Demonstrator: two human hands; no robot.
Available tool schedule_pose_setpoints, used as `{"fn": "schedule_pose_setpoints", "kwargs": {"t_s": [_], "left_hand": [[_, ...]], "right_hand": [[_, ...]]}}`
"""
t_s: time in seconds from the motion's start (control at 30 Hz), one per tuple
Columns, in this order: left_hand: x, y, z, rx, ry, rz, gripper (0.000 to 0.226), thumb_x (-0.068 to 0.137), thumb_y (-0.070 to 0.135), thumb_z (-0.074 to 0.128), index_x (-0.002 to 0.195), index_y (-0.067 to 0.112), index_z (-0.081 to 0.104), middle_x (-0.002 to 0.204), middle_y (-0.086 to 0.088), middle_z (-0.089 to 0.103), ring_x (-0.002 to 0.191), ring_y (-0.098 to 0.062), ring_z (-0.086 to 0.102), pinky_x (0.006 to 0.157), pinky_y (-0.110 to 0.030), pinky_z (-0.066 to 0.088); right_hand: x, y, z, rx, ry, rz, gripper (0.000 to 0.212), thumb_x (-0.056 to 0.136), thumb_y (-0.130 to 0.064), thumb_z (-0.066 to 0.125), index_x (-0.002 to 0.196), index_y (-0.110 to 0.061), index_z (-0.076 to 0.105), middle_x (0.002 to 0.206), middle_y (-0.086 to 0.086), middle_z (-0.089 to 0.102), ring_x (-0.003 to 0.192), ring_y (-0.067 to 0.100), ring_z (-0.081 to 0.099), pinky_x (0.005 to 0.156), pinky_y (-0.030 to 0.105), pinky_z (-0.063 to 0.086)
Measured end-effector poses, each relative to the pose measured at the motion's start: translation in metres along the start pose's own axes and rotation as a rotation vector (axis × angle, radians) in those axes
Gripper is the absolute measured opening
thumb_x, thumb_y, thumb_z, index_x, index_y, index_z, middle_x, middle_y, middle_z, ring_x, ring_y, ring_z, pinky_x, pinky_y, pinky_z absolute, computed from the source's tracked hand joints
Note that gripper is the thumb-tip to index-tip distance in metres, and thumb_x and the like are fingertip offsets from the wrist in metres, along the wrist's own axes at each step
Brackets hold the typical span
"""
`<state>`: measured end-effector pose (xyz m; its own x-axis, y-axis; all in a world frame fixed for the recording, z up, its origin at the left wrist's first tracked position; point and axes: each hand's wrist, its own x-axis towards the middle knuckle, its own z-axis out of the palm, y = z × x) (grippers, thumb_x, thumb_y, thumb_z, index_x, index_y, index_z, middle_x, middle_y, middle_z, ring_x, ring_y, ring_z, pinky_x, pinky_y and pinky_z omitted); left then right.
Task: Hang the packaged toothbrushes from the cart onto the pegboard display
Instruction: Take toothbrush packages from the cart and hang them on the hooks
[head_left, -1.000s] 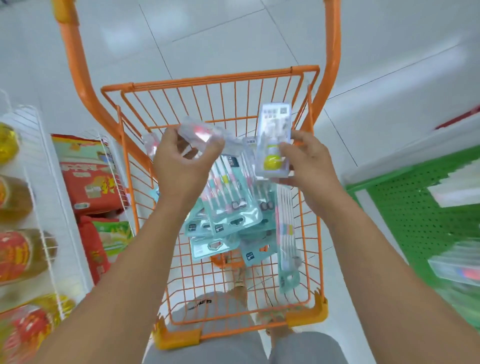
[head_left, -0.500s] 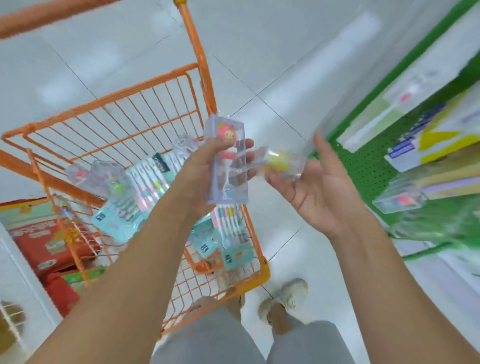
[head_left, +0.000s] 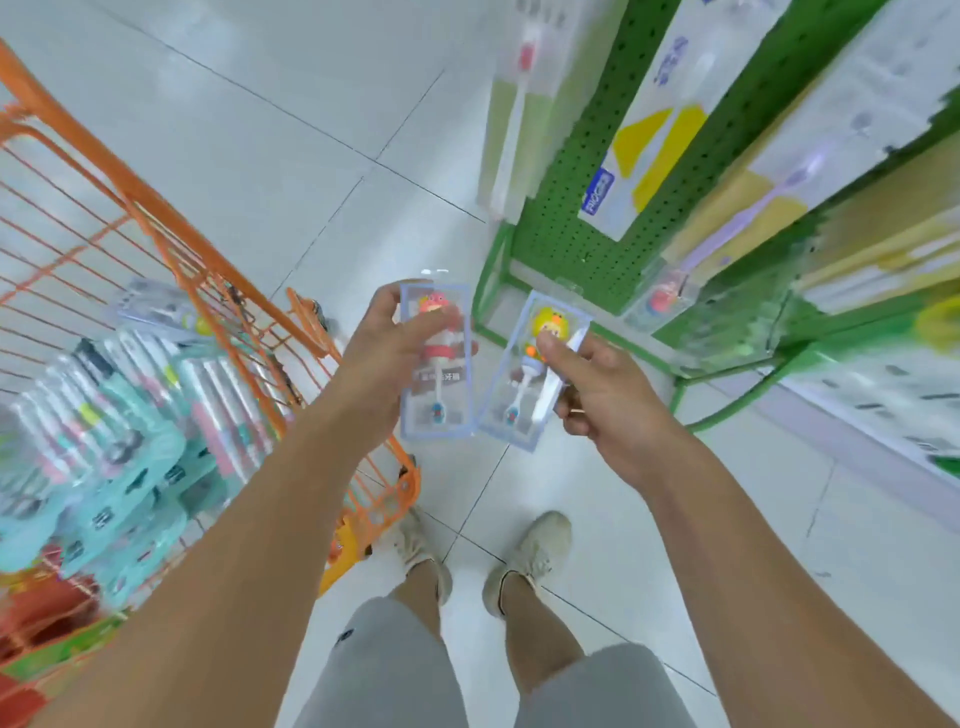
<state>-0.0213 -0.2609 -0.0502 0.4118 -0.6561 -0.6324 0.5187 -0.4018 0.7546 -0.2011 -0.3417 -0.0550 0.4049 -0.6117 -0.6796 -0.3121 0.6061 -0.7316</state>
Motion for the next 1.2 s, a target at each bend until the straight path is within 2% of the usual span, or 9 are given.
{"fn": "schedule_pose_setpoints", "kwargs": {"t_s": [0.07,0.2,0.27,0.37,0.5,0.8,1.0,1.07,1.2], "left_hand": [[0.021,-0.019,0.003,0.016,-0.008,0.024,0.033,0.092,0.012,0.067,0.122,0.014,0.054,0.099,-0.009,0.07,0.086,-0.03,0.07,0.072,-0.039,0.059],[0.074,-0.055,0.002,0.057,0.009,0.055,0.04,0.083,0.009,0.077,0.118,0.015,0.059,0.104,-0.006,0.068,0.09,-0.023,0.066,0.08,-0.036,0.053],[0.099,-0.068,0.003,0.07,0.011,0.047,0.042,0.079,0.01,0.076,0.119,0.008,0.062,0.105,-0.008,0.07,0.09,-0.021,0.067,0.074,-0.029,0.054],[0.132,-0.077,0.007,0.031,-0.052,-0.005,0.012,0.09,0.006,0.062,0.101,0.01,0.064,0.085,-0.002,0.067,0.073,-0.017,0.062,0.06,-0.023,0.051],[0.164,-0.09,0.02,0.039,-0.195,0.029,0.011,0.088,0.004,0.063,0.097,0.01,0.066,0.081,0.0,0.067,0.07,-0.014,0.063,0.067,-0.028,0.056],[0.179,-0.101,0.047,0.028,-0.141,0.063,0.036,0.091,0.005,0.069,0.125,0.0,0.058,0.089,-0.005,0.072,0.084,-0.027,0.058,0.093,-0.042,0.056],[0.19,-0.097,0.048,0.019,-0.176,0.068,0.029,0.092,0.002,0.067,0.117,0.009,0.055,0.086,-0.004,0.072,0.087,-0.028,0.054,0.096,-0.043,0.054],[0.192,-0.098,0.046,0.029,-0.203,0.06,0.028,0.092,0.003,0.067,0.116,0.011,0.055,0.09,-0.006,0.072,0.087,-0.028,0.054,0.094,-0.043,0.055],[0.195,-0.1,0.042,0.008,-0.247,0.048,0.031,0.092,0.002,0.065,0.12,0.009,0.054,0.092,-0.008,0.07,0.069,-0.022,0.051,0.071,-0.029,0.053]], "right_hand": [[0.022,0.014,-0.009,-0.009,0.049,-0.022,0.014,0.095,-0.038,0.067,0.093,-0.024,0.066,0.1,0.018,0.074,0.052,0.011,0.041,0.051,0.023,0.032],[0.077,0.045,-0.017,-0.022,0.102,-0.106,0.016,0.097,-0.036,0.065,0.1,-0.021,0.069,0.092,-0.004,0.072,0.075,0.01,0.063,0.071,0.027,0.05],[0.105,0.061,-0.017,-0.001,0.139,-0.135,0.024,0.097,-0.031,0.065,0.105,-0.009,0.065,0.094,-0.002,0.068,0.08,0.009,0.063,0.074,0.028,0.053],[0.139,0.075,-0.02,-0.016,0.209,-0.18,0.035,0.097,-0.026,0.065,0.114,0.004,0.056,0.097,0.006,0.056,0.082,0.011,0.056,0.072,0.029,0.051],[0.166,0.085,-0.032,-0.047,0.295,-0.271,0.029,0.099,-0.022,0.063,0.117,0.0,0.057,0.103,0.0,0.066,0.087,0.008,0.059,0.072,0.027,0.052],[0.212,0.076,-0.052,0.043,0.368,-0.313,0.012,0.096,-0.024,0.068,0.108,-0.023,0.065,0.108,0.0,0.07,0.084,0.004,0.063,0.069,0.024,0.05],[0.21,0.079,-0.061,0.0,0.301,-0.287,0.011,0.099,-0.021,0.064,0.106,-0.029,0.063,0.118,0.004,0.067,0.099,0.004,0.068,0.072,0.025,0.048],[0.205,0.087,-0.062,-0.009,0.267,-0.275,0.015,0.099,-0.018,0.063,0.11,-0.029,0.062,0.117,0.0,0.066,0.092,-0.004,0.068,0.071,0.022,0.048],[0.199,0.092,-0.061,-0.062,0.217,-0.298,0.021,0.101,-0.015,0.06,0.12,-0.023,0.062,0.121,-0.001,0.066,0.085,-0.01,0.067,0.074,0.023,0.047]]}}
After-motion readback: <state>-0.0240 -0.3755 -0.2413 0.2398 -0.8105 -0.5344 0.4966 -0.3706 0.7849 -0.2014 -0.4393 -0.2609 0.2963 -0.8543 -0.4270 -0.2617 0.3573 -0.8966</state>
